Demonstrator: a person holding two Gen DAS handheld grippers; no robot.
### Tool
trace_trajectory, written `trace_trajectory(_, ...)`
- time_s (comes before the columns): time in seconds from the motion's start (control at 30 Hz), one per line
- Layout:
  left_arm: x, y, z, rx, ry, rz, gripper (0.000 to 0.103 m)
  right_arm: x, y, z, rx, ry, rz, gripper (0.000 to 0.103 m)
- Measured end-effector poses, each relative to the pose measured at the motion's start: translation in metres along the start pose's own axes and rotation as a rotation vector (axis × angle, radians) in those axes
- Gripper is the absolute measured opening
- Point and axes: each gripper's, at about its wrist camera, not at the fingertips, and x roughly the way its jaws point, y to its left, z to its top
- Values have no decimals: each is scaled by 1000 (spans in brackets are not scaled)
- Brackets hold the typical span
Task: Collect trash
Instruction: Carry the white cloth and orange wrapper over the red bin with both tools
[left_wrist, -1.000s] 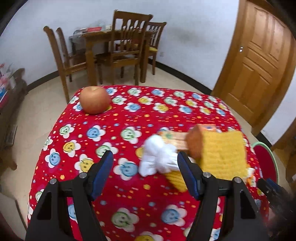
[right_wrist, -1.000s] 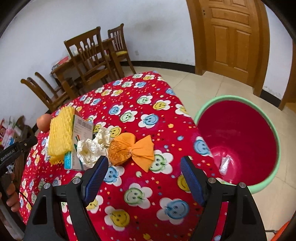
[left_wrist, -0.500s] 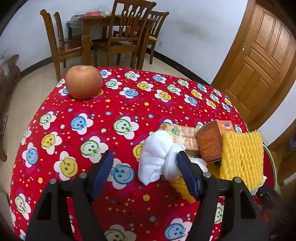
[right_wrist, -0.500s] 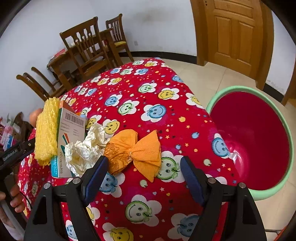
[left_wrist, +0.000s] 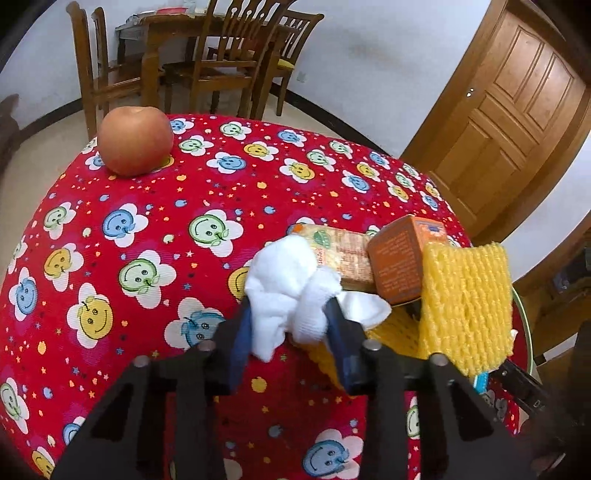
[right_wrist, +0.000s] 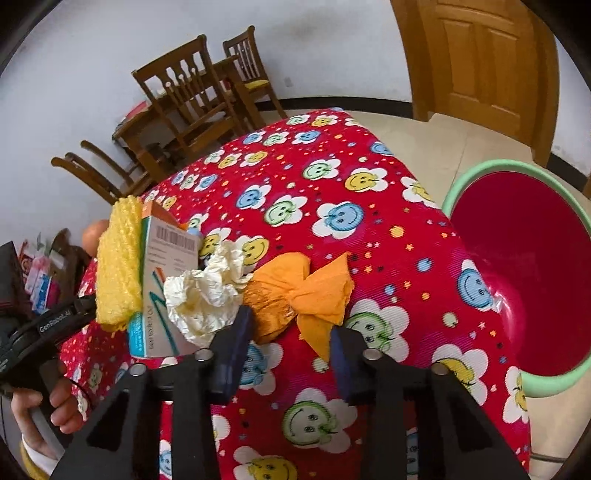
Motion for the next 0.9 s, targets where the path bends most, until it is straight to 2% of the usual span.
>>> trace_trajectory(0.1, -7, 1, -2, -5, -11, 0, 29, -4, 0, -2, 12, -13, 20, 23)
trace_trajectory(0.17, -14, 2, -4, -10, -21, -4, 27, -8, -1, -3, 15, -28, 16, 9)
trace_trajectory(0.27, -24, 1, -5, -6, -39, -7, 27, -16, -3, -3, 20, -47, 16, 5)
trace_trajectory(0.7, -80, -26, -13, 51, -141, -52, 27, -58, -5, -11, 1, -145, -4, 3)
trace_trajectory(0.9, -99, -38, -18, 77, -189, -33, 27, -73, -11, -17, 6, -169, -10, 3)
